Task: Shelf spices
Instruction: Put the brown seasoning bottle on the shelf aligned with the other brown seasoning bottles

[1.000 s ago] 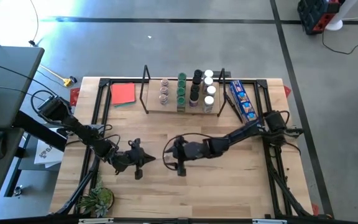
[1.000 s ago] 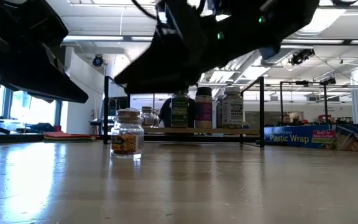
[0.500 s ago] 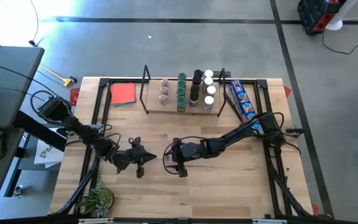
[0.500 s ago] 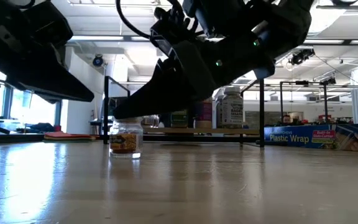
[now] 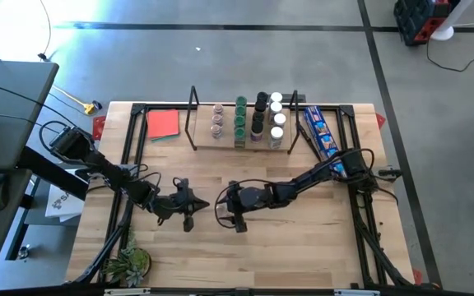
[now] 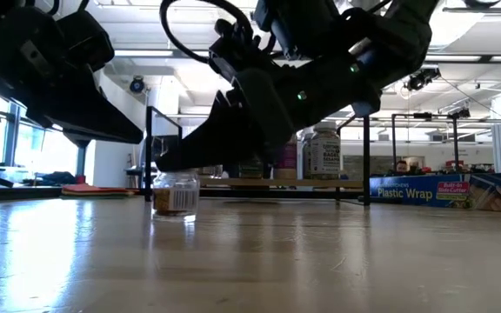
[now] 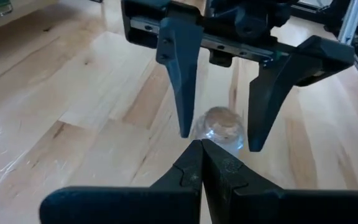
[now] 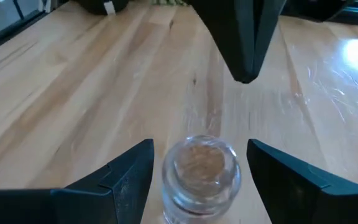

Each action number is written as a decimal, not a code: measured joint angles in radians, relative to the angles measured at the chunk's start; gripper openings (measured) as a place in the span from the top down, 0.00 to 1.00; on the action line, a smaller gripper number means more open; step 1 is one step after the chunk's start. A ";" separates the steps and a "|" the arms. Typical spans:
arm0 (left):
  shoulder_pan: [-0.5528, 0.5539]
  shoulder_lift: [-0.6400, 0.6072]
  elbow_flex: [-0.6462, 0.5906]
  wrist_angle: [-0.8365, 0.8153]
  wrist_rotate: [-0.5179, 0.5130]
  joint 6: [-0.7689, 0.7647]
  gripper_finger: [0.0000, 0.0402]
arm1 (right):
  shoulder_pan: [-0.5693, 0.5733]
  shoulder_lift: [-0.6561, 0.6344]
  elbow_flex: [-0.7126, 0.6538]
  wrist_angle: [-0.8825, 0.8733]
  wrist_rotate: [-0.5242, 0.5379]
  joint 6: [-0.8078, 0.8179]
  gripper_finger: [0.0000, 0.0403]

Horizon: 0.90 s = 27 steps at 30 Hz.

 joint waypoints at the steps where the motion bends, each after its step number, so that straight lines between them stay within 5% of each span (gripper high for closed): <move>1: 0.000 0.000 0.000 0.005 0.005 0.002 1.00 | 0.001 0.000 0.000 0.003 0.000 0.002 0.37; 7: 0.000 0.000 0.000 0.010 0.016 0.025 1.00 | 0.001 0.000 0.000 -0.003 -0.001 0.002 0.40; 17: 0.000 0.000 0.000 0.010 0.015 0.026 1.00 | -0.009 -0.002 0.000 -0.004 -0.025 0.020 0.58; 27: -0.009 -0.014 0.000 -0.009 0.027 0.052 1.00 | -0.014 -0.014 0.000 0.011 0.045 0.017 0.59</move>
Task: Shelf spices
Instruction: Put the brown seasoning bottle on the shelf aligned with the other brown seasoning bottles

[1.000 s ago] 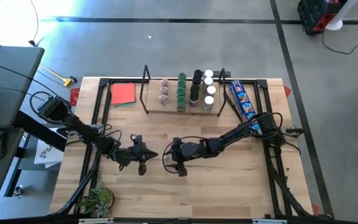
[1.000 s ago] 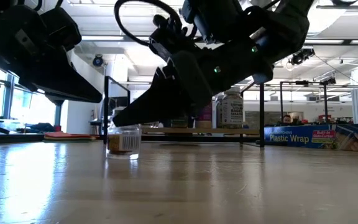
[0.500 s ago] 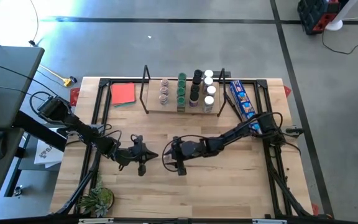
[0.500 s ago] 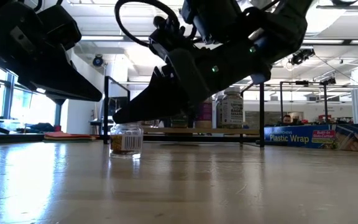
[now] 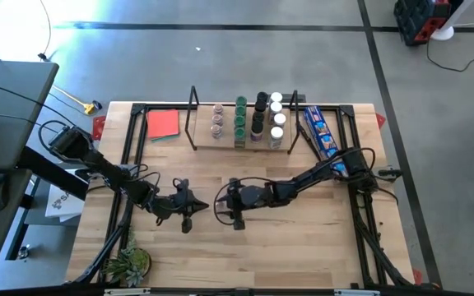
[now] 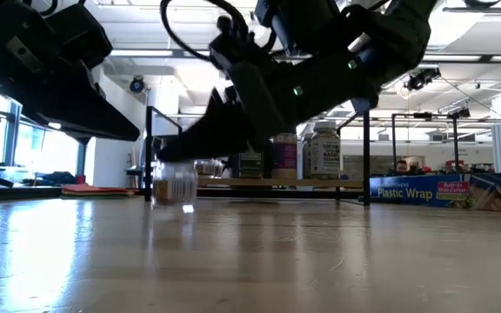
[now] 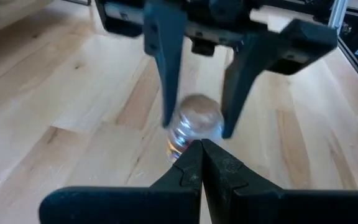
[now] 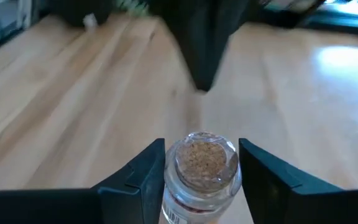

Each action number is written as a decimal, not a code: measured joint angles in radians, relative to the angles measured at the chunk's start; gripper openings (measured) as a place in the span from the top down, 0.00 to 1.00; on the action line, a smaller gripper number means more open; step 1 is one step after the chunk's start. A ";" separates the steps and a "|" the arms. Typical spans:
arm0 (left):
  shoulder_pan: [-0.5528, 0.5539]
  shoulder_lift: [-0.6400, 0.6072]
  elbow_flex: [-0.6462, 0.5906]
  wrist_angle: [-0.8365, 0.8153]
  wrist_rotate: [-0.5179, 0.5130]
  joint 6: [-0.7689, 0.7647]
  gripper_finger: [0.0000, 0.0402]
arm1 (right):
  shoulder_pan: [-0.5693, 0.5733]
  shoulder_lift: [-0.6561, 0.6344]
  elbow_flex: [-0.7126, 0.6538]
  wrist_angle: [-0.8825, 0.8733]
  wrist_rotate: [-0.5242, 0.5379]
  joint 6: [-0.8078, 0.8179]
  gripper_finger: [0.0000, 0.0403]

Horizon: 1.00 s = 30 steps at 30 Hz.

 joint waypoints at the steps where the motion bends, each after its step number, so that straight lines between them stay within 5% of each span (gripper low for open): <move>1: -0.004 -0.014 0.000 -0.016 -0.008 -0.001 1.00 | -0.005 -0.010 0.000 0.004 0.014 0.000 0.59; 8: -0.058 -0.219 0.001 -0.224 -0.159 0.001 1.00 | -0.083 -0.065 0.065 -0.010 0.100 -0.019 0.61; 14: -0.080 -0.345 0.000 -0.338 -0.255 0.000 1.00 | -0.189 -0.044 0.268 -0.304 0.164 -0.109 0.61; 30: 0.048 -0.239 0.000 -0.315 -0.203 -0.026 1.00 | -0.388 -0.025 0.331 -0.355 0.133 -0.071 0.61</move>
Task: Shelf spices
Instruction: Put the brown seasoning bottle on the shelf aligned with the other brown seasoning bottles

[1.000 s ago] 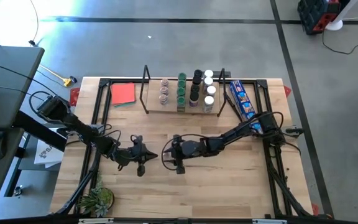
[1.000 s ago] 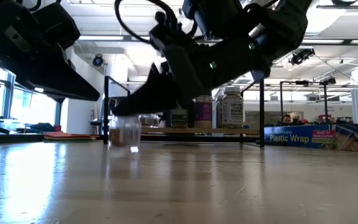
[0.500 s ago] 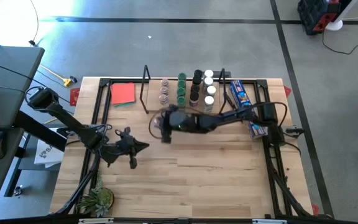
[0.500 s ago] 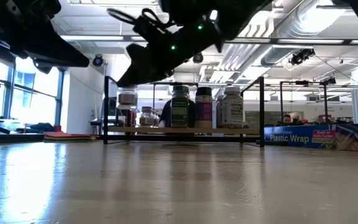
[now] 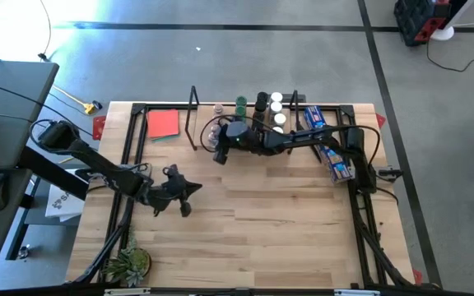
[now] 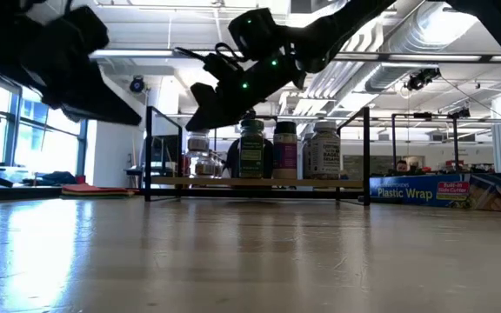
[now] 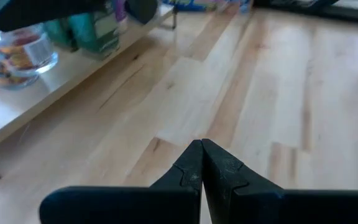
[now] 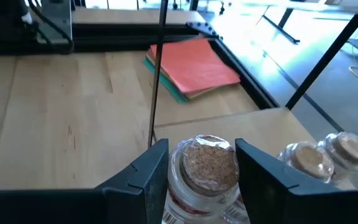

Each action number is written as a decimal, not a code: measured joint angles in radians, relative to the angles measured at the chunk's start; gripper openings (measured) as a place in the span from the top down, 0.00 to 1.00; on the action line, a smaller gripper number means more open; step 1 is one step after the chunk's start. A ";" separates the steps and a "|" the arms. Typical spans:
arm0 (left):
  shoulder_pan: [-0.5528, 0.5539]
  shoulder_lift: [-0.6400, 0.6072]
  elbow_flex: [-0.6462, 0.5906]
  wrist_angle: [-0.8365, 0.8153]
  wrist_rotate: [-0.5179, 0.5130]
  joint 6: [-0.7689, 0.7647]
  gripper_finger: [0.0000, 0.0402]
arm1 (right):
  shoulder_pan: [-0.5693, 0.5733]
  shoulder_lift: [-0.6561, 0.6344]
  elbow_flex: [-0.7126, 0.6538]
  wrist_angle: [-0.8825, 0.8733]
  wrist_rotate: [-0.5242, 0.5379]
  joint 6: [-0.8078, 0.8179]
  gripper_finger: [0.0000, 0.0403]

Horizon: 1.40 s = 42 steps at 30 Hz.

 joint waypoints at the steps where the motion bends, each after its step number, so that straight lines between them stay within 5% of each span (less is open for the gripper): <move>1: 0.016 0.017 0.000 0.004 0.009 0.000 1.00 | 0.000 0.003 0.000 -0.006 0.000 0.000 0.61; 10: 0.090 0.118 0.000 0.166 0.101 0.081 1.00 | 0.002 0.037 0.004 -0.001 0.018 -0.013 0.61; 32: 0.091 0.123 0.000 0.177 0.112 0.086 1.00 | 0.010 0.047 0.100 -0.038 0.009 -0.084 0.61; 42: 0.091 0.123 0.000 0.177 0.112 0.086 1.00 | 0.010 0.061 0.127 -0.117 -0.058 0.065 0.61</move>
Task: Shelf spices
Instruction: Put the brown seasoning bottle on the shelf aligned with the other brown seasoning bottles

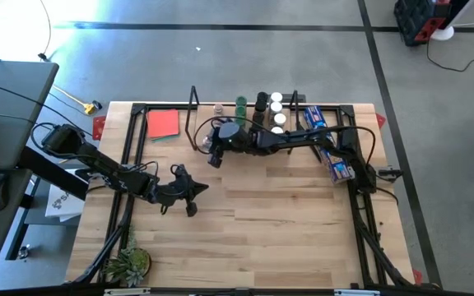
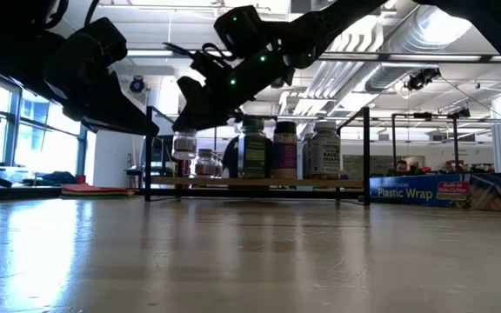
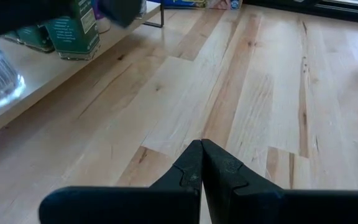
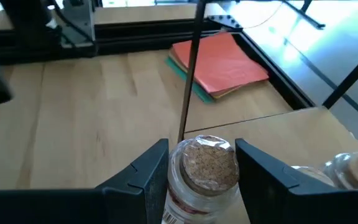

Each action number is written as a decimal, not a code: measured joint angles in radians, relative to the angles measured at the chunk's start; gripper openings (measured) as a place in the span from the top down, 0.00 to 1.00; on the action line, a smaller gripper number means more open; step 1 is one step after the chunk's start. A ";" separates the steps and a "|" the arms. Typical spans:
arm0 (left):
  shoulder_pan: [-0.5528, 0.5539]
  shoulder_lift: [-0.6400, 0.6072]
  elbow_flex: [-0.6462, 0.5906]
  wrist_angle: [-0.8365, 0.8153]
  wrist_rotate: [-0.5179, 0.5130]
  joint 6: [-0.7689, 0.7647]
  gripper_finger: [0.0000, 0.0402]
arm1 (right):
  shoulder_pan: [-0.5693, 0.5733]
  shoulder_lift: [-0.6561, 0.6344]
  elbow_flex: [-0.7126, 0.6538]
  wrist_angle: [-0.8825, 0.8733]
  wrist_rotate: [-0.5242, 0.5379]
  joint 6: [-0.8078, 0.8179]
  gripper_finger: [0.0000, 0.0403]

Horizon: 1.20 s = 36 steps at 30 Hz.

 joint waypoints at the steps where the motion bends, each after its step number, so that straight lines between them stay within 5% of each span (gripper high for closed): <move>1: 0.000 0.000 0.000 0.000 0.000 0.000 1.00 | 0.000 0.012 0.000 0.008 0.007 0.007 0.61; 9: 0.000 0.000 -0.001 0.004 0.002 -0.006 1.00 | 0.000 0.058 0.000 0.005 0.114 0.008 0.61; 26: 0.000 0.000 -0.001 0.004 0.003 -0.008 1.00 | -0.004 0.059 0.000 -0.015 0.172 -0.013 0.61; 36: 0.000 0.000 -0.001 0.004 0.005 -0.008 1.00 | -0.006 0.059 0.000 -0.015 0.250 -0.038 0.48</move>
